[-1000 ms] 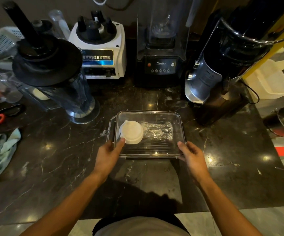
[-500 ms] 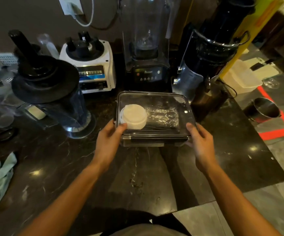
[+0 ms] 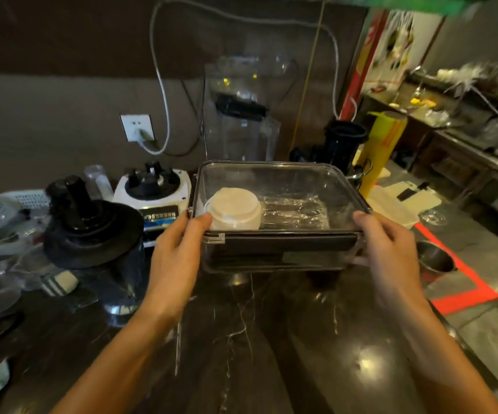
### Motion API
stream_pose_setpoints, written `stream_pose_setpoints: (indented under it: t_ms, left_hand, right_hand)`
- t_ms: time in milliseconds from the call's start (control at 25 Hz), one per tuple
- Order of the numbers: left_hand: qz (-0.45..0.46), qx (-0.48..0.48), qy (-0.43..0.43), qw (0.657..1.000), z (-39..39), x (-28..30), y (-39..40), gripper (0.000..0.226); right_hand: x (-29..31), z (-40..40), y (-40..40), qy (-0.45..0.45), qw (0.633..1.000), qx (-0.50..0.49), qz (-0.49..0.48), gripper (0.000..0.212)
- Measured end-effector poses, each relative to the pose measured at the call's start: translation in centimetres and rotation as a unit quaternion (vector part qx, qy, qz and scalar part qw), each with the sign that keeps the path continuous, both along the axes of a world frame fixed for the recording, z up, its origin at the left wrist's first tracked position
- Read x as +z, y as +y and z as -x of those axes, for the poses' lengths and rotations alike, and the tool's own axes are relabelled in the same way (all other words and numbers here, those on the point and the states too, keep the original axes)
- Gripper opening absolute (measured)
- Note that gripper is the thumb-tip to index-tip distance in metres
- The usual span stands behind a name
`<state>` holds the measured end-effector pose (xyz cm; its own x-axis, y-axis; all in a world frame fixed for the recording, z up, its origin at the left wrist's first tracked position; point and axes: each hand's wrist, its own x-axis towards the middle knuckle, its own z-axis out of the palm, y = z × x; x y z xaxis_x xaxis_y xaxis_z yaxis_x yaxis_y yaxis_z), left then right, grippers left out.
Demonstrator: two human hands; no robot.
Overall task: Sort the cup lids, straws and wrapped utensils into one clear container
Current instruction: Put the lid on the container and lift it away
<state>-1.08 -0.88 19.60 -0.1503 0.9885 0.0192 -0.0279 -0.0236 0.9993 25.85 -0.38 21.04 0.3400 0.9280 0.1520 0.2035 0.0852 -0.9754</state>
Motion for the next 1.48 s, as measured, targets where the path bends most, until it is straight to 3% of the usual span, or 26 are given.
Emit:
stream_pose_setpoints:
  t_ms: [160,320,480,840,1081,1201,1481]
  left_hand:
    - [-0.041,0.026,0.010,0.999,-1.5,5.7,0.0,0.025]
    - [-0.096,0.032,0.026,0.995,-2.6,10.1,0.3,0.051]
    - [-0.140,0.050,0.058,0.987,-3.4,13.5,0.1,0.059]
    - [-0.249,0.022,0.125,0.960,-5.4,20.1,0.0,0.043]
    - [-0.310,0.062,0.144,0.938,-7.7,24.3,3.1,0.049]
    - [-0.329,0.069,0.167,0.927,-9.1,27.4,5.3,0.068]
    - [-0.338,0.085,0.177,0.921,-12.3,32.2,16.4,0.081]
  right_hand:
    - [6.0,-0.8,1.5,-0.020,0.999,-0.008,-0.045,0.032]
    - [10.5,-1.6,3.1,-0.005,0.998,0.003,-0.056,0.032]
    - [13.9,-2.5,3.6,0.004,0.996,0.028,-0.083,0.034]
    - [21.1,-6.1,3.7,0.005,0.989,-0.007,-0.145,0.044]
    - [26.7,-8.8,5.8,-0.041,0.984,0.013,-0.170,0.053]
    - [29.5,-10.1,7.8,-0.052,0.978,0.002,-0.200,0.054]
    - [34.6,-13.1,18.0,-0.062,0.975,0.016,-0.211,0.065]
